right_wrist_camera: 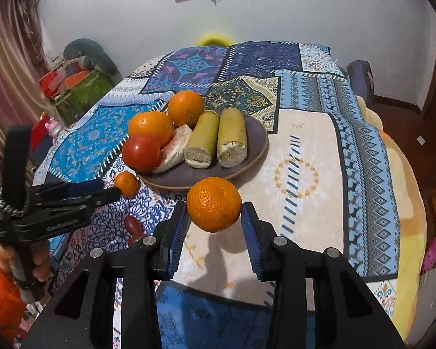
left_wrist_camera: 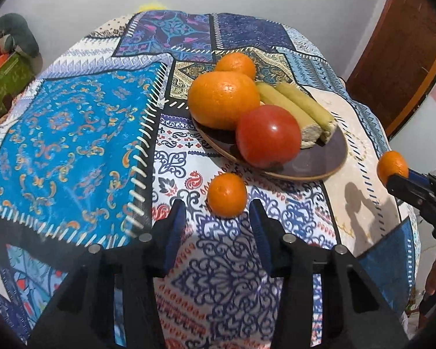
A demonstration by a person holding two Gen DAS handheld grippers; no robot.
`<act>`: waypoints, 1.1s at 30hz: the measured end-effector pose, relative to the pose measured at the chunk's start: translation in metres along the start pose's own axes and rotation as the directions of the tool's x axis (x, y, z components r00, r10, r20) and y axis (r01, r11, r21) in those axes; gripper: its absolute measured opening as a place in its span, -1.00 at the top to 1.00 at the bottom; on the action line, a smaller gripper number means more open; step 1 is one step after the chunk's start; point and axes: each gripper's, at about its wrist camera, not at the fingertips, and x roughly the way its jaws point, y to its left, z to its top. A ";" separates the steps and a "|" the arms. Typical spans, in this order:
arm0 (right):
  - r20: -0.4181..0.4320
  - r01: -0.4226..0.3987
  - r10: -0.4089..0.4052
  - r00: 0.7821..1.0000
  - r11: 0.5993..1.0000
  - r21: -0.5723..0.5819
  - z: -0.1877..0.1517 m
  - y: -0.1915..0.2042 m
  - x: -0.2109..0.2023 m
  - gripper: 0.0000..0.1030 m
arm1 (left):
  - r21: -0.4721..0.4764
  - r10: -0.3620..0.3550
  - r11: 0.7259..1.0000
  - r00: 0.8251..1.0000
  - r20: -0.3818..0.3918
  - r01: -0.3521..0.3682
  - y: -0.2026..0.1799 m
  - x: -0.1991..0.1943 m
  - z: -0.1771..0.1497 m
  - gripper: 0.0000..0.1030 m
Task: Organize fruits
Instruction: 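Grasp a small mandarin with the right tool while the left tool grasps another small mandarin, then set both mandarins on the plate beside the tomato and open both tools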
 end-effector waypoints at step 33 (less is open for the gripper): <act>0.053 -0.038 0.037 0.998 0.999 0.031 0.015 -0.017 -0.006 0.32 | 0.122 -0.075 0.991 0.990 0.122 0.060 -0.070 -0.050 0.012 0.40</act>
